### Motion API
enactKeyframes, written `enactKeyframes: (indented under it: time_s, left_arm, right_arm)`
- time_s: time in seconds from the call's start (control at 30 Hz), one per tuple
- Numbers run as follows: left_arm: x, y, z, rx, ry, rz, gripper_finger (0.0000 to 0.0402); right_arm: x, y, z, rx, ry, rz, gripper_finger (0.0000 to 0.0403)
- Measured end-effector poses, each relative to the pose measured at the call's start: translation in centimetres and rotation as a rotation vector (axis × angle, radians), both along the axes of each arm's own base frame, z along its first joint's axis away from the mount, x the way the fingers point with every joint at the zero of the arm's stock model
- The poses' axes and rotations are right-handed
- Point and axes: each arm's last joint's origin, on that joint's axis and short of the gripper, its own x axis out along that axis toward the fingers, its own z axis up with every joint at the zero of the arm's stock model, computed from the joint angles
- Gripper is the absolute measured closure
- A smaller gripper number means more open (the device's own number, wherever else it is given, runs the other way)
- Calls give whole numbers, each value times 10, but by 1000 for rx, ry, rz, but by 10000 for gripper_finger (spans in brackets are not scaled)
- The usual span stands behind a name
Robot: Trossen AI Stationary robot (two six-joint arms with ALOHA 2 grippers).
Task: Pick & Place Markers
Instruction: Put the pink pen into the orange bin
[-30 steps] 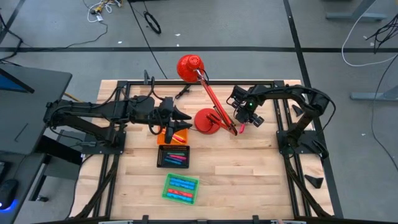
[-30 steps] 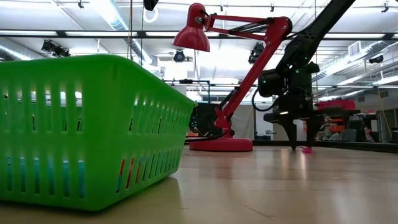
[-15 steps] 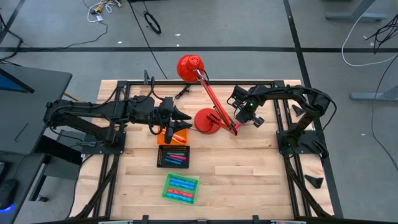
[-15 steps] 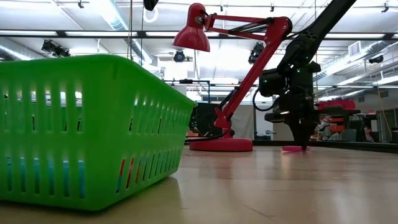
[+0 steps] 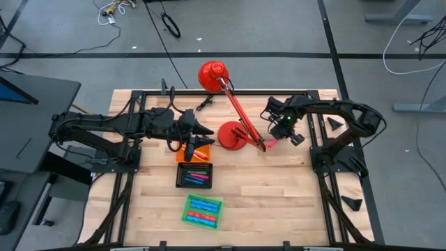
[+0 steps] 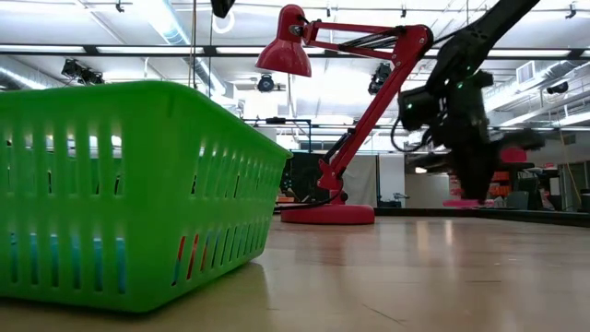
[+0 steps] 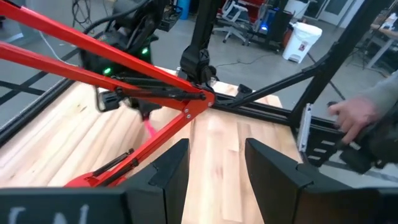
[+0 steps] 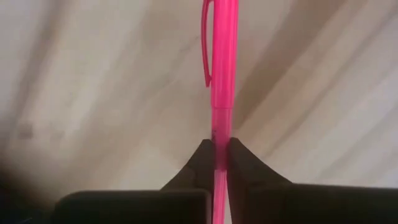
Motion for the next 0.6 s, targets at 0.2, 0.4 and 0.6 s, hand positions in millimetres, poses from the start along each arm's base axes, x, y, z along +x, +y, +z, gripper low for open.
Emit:
enactKeyframes:
  time_s: [0.2,0.4,0.6]
  left_arm:
    - [0,7,0,-2,5,34,239]
    - [0,12,0,-10,4,54,239]
    - [0,14,0,0,4,57,239]
  right_arm:
    - [-17,12,27,-8,4,-92,393]
    - [-40,27,57,-37,-8,-181,394]
    - [-56,39,95,-65,-13,-251,394]
